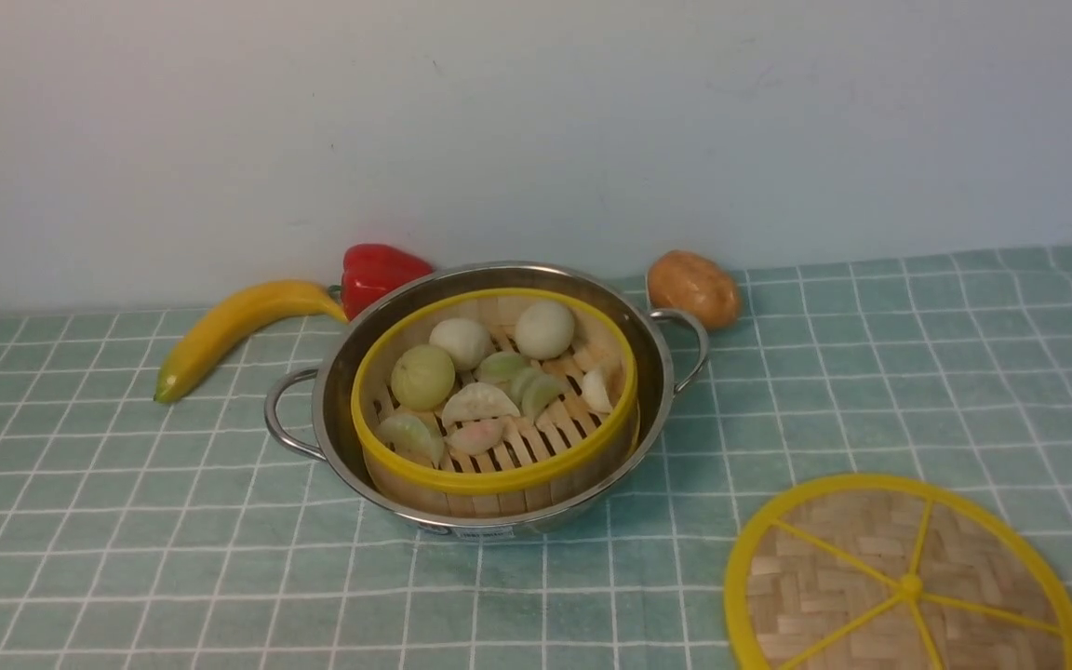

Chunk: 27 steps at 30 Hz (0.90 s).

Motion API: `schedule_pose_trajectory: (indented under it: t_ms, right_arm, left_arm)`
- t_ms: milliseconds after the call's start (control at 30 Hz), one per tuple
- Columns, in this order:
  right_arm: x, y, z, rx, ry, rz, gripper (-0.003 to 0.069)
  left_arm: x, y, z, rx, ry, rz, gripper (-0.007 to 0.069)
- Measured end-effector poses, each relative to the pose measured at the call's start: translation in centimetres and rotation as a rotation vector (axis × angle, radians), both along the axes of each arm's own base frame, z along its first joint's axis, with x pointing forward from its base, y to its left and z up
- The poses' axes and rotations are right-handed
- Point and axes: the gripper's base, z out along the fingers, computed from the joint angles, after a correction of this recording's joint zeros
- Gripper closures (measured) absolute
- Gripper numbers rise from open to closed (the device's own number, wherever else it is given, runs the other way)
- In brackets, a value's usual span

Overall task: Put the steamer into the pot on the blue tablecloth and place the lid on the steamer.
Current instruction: 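Move the gripper down to the bamboo steamer lid and grasp its center knob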

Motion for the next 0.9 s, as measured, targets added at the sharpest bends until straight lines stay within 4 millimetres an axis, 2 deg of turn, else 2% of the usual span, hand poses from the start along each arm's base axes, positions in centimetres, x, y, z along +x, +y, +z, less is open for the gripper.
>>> schedule_pose_trajectory:
  t_ms: [900]
  right_arm:
    - [0.0, 0.0, 0.0, 0.0, 0.0, 0.0, 0.0416]
  left_arm:
    - [0.0, 0.02, 0.0, -0.036, -0.002, 0.013, 0.0046]
